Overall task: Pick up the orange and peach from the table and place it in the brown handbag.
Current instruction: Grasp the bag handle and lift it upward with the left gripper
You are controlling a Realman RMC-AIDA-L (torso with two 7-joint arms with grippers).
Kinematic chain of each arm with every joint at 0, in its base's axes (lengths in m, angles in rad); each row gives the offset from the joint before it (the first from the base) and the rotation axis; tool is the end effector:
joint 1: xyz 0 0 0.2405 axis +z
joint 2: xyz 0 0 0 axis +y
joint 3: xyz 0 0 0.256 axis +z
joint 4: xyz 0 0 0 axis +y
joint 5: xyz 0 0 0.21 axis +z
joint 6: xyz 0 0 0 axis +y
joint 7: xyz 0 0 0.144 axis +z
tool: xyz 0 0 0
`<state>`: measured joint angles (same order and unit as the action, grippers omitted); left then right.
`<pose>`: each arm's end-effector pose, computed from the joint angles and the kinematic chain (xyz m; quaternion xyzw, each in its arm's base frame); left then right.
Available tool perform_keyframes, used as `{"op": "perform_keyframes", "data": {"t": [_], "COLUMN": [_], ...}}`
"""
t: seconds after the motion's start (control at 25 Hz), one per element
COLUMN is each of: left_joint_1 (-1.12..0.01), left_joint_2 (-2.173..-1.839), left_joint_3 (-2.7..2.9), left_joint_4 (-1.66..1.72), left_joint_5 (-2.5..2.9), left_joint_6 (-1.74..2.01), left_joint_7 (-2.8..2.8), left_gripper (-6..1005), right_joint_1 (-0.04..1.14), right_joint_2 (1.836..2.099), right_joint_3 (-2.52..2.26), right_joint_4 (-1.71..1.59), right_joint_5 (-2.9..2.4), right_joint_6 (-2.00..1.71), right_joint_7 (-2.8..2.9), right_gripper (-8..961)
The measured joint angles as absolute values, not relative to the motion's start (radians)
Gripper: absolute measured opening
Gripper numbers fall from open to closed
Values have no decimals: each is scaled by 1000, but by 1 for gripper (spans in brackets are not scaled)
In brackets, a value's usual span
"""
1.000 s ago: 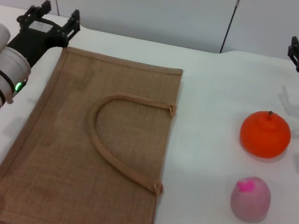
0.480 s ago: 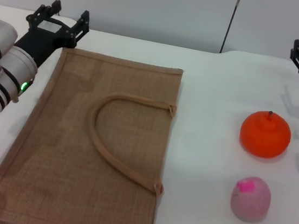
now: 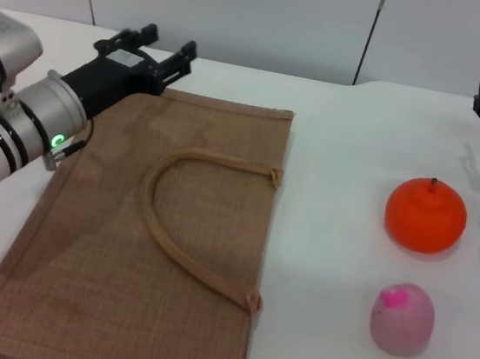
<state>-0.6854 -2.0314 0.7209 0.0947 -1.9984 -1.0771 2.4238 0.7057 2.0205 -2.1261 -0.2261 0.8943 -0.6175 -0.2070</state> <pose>-0.2726 0.4019 -0.0095 -0.7978 -0.2453 -0.3374 0.4353 0.2921 0.4326 -0.0136 -0.7526 0.2078 0.1211 0.6130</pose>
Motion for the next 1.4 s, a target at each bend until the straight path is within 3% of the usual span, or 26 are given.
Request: {"op": "perform_keyframes", "data": {"t": [0.64, 1.4], "left_joint_1": [-674, -661], "left_joint_2": [-2039, -2036], "left_joint_3": [721, 745], "left_joint_4": [411, 707], "left_joint_5": [-1417, -918], "left_joint_6": [-927, -1117], "left_joint_7": [1945, 1548], "left_gripper": [717, 628], "right_joint_1": [710, 716], "right_joint_2": [2019, 2019], "right_joint_3": [-2126, -2126], "right_joint_4": [-226, -225], "right_joint_5": [894, 894], "right_joint_6": [-592, -592], "right_joint_7": [-207, -207], "right_gripper": [756, 757]}}
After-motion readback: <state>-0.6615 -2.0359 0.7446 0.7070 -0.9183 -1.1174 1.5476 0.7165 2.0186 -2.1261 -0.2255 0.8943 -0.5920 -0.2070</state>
